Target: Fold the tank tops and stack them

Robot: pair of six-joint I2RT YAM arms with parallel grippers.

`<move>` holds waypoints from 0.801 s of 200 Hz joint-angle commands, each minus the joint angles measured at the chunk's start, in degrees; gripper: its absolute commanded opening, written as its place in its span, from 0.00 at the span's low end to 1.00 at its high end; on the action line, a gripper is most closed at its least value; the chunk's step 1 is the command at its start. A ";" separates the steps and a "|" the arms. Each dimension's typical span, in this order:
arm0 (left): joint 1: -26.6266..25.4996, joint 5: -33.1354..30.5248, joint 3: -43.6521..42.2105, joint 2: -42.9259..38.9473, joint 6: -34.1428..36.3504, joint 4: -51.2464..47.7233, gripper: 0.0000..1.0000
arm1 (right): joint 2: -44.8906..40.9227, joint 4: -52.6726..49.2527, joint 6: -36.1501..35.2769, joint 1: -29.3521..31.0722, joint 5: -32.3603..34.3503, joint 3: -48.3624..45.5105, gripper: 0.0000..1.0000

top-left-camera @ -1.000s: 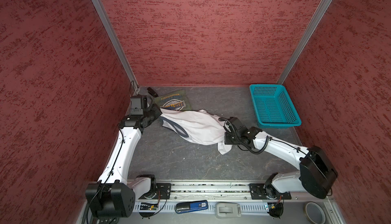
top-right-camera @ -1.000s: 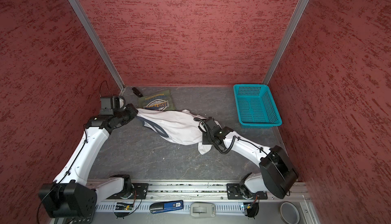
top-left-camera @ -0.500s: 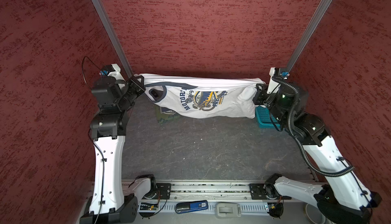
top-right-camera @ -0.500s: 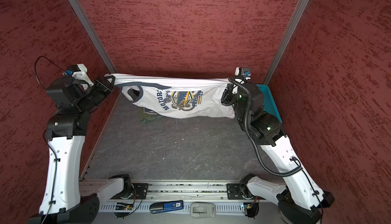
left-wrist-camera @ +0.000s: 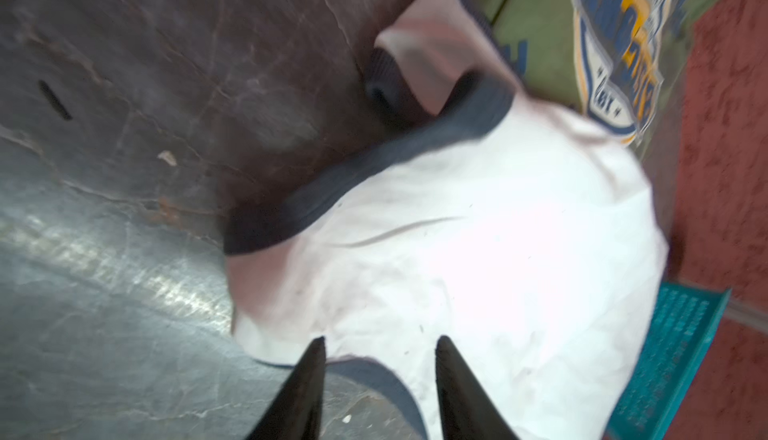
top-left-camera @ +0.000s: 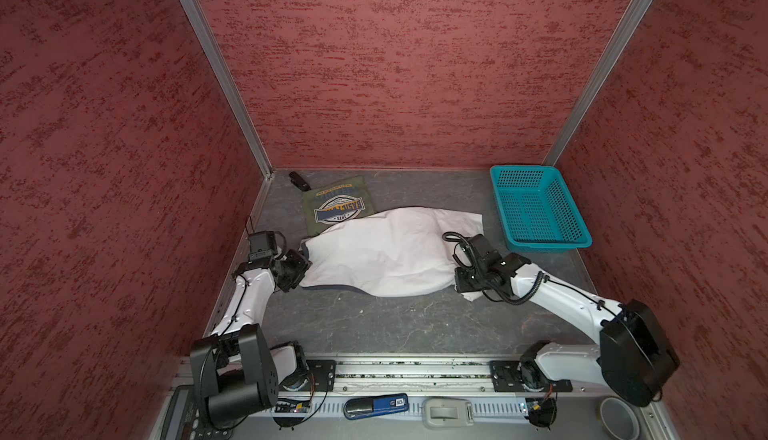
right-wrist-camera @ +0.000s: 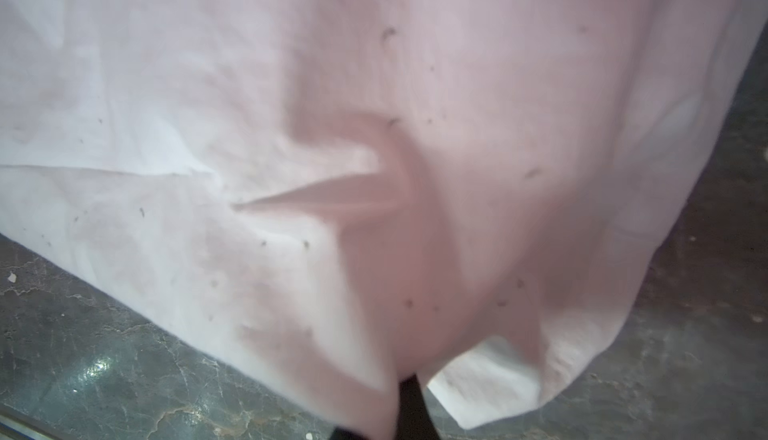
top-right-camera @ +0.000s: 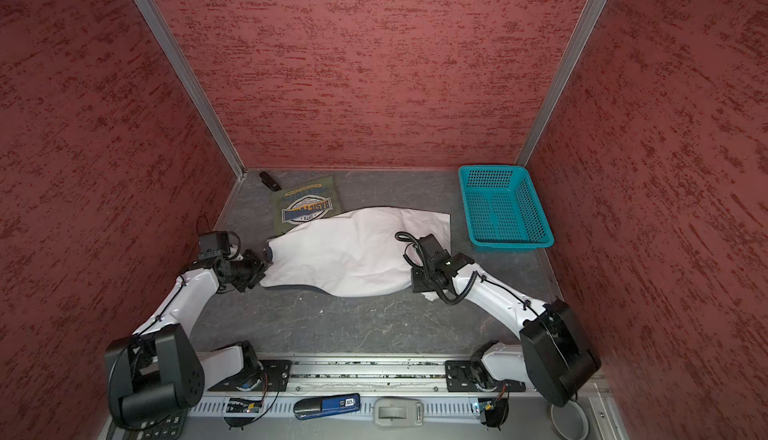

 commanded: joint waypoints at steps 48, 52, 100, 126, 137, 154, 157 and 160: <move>-30.84 -19.38 10.07 -7.67 -0.26 -7.96 0.67 | 10.38 1.36 -3.71 -1.51 4.14 14.65 0.05; -33.34 -19.43 9.79 -7.32 -0.91 -7.97 0.66 | 10.83 1.31 -3.64 -1.85 4.14 14.86 0.05; -60.76 -22.22 5.13 2.75 -13.97 -4.55 0.68 | 12.32 3.55 -2.77 -2.84 0.89 16.07 0.04; -69.75 -24.66 2.39 5.25 -19.65 1.89 0.70 | 12.47 4.41 -1.91 -3.11 0.83 15.99 0.04; -71.13 -24.75 1.36 6.66 -20.98 5.07 0.75 | 12.63 4.76 -1.76 -3.27 0.48 16.04 0.04; -71.27 -24.95 1.58 10.71 -21.50 7.53 0.77 | 13.21 4.80 -1.30 -3.88 0.63 16.45 0.04; -71.06 -25.05 1.75 11.45 -21.35 7.83 0.77 | 13.41 4.72 -1.23 -4.03 0.63 16.57 0.04; -70.83 -25.09 1.86 12.14 -21.37 8.11 0.77 | 13.49 4.71 -1.13 -4.18 0.63 16.73 0.04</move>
